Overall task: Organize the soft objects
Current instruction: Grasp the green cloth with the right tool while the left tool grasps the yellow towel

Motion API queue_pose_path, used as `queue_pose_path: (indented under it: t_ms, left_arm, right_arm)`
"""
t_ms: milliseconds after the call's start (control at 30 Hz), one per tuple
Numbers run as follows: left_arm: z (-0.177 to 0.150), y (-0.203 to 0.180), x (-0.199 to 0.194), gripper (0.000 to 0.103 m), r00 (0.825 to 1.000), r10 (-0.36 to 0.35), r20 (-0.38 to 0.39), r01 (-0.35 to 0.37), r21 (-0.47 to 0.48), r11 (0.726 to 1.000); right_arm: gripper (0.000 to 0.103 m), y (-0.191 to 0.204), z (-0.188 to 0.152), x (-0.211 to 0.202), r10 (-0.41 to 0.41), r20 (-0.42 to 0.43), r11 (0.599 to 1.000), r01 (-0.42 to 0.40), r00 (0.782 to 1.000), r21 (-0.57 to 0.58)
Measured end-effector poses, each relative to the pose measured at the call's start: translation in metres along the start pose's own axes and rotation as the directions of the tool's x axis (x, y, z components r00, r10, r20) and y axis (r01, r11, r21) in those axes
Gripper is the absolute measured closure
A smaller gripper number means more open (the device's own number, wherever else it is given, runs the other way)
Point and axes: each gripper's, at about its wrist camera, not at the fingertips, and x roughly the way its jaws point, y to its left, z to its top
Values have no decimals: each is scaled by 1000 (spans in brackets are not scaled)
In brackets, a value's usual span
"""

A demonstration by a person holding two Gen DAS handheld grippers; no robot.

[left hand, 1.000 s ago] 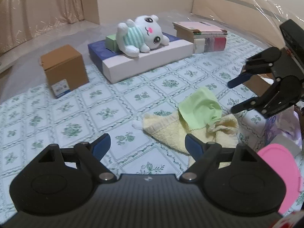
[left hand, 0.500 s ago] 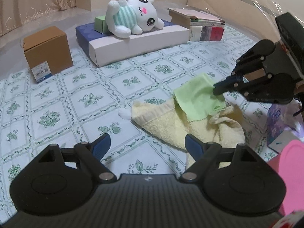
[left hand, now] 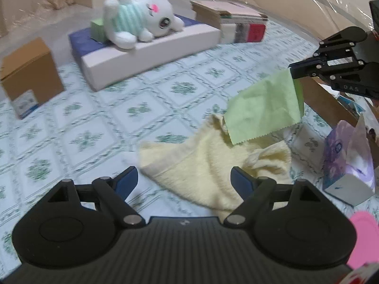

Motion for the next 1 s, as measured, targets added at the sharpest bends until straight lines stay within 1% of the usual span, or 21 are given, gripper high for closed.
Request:
queue_pose_path:
  t_ms: [133, 233, 333, 400, 567, 733, 833, 900, 933, 1000]
  left_arm:
    - [8, -11, 20, 20, 998, -44, -43, 45, 22, 999]
    - [13, -19, 34, 19, 994, -73, -80, 76, 38, 996]
    - [18, -24, 48, 20, 988, -111, -111, 116, 43, 992]
    - [21, -27, 56, 19, 984, -127, -129, 134, 46, 990]
    - [25, -36, 75, 19, 978, -116, -176, 135, 101, 986]
    - [29, -42, 88, 21, 969, -114, -218, 148, 143, 979]
    - [33, -51, 89, 22, 962, -135, -237, 182, 191, 965]
    - [32, -58, 94, 22, 961, -98, -260, 166, 253, 953]
    - [32, -60, 96, 21, 959, -94, -267, 168, 269, 949]
    - [34, -60, 98, 21, 955, -87, -283, 166, 270, 949]
  right_arm:
    - [103, -17, -18, -5, -58, -32, 997, 60, 998, 44]
    - [103, -29, -29, -5, -65, -60, 994, 70, 996, 85]
    - [103, -35, -35, 1, -9, -89, 992, 19, 996, 123]
    - [103, -34, -35, 7, 31, -104, 991, -18, 994, 129]
    - [103, -28, -33, 27, 106, -133, 987, -88, 986, 134]
    - [103, -29, -35, 41, 154, -150, 980, -132, 977, 148]
    - [103, -29, -37, 44, 173, -163, 977, -149, 971, 150]
    - [102, -31, -38, 47, 180, -166, 976, -155, 970, 151]
    - [102, -31, -39, 48, 181, -168, 976, -156, 969, 149]
    - [102, -33, -41, 49, 177, -165, 977, -152, 970, 152]
